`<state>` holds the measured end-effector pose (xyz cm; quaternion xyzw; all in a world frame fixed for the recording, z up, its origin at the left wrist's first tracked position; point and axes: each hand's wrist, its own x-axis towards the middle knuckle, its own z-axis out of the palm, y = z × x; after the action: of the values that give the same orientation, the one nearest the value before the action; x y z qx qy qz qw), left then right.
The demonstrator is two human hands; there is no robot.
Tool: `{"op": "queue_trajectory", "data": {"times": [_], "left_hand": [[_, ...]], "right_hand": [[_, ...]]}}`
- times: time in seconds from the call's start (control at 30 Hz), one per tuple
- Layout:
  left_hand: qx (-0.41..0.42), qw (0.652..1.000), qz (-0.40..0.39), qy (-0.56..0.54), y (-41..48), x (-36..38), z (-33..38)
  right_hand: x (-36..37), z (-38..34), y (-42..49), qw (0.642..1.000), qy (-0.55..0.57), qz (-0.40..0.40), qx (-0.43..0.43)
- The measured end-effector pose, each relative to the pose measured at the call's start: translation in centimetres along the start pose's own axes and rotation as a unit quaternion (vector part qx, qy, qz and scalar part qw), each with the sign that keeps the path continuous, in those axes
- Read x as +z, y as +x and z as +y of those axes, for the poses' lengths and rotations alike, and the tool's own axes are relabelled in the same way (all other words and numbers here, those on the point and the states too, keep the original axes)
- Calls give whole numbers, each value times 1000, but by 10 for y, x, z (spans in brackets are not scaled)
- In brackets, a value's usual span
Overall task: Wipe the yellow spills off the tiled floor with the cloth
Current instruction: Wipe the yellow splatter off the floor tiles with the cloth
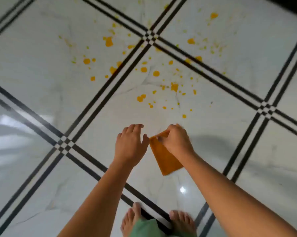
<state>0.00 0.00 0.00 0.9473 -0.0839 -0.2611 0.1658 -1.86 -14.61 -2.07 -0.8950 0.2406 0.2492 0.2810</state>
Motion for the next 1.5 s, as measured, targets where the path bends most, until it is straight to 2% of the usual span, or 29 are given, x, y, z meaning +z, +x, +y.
{"op": "queue_trajectory", "data": {"times": [0.13, 0.23, 0.3, 0.43, 0.5, 0.57, 0.67, 0.73, 0.8, 0.87, 1.03, 1.17, 1.23, 1.3, 1.37, 1.43, 1.5], "left_hand": [[16, 1000, 6, 8, 30, 63, -37], [52, 998, 30, 20, 45, 89, -57], [76, 995, 41, 43, 57, 90, -64], [110, 990, 65, 66, 78, 84, -66], [112, 989, 80, 59, 89, 78, -65], [120, 987, 86, 63, 100, 70, -67], [106, 986, 109, 68, 119, 55, -73], [77, 987, 125, 65, 128, 50, -81], [51, 988, 124, 71, 135, 51, -90], [29, 990, 122, 68, 143, 57, -98], [-36, 983, 180, 21, 166, 71, -115], [-31, 981, 191, 15, 168, 78, -118], [-28, 980, 196, 9, 170, 78, -118], [-33, 981, 190, 9, 171, 77, -119], [-35, 981, 191, 15, 170, 77, -119], [-37, 980, 195, 25, 170, 78, -119], [-39, 979, 197, 33, 171, 80, -119]], "right_hand": [[58, 21, 29, 998, -35, -37, 26], [79, 33, 36, 998, -55, -30, -4], [79, 36, 39, 999, -34, -2, -22], [72, 34, 52, 1000, 11, -5, -14], [59, 27, 64, 997, 63, 48, -1], [43, 20, 83, 982, 129, 139, 4], [34, 6, 106, 949, 191, 248, -42], [51, 0, 111, 955, 121, 261, -67], [76, -2, 111, 982, 21, 181, -51], [93, 0, 116, 991, -67, 112, -33], [69, -6, 171, 977, -173, 115, -49], [59, -40, 200, 980, -165, 105, -37], [78, -56, 190, 967, -190, 110, -130], [94, -46, 167, 926, -242, 106, -269], [84, -13, 162, 892, -288, 109, -331], [58, 10, 189, 905, -295, 159, -262], [36, -8, 227, 940, -245, 196, -133]]}}
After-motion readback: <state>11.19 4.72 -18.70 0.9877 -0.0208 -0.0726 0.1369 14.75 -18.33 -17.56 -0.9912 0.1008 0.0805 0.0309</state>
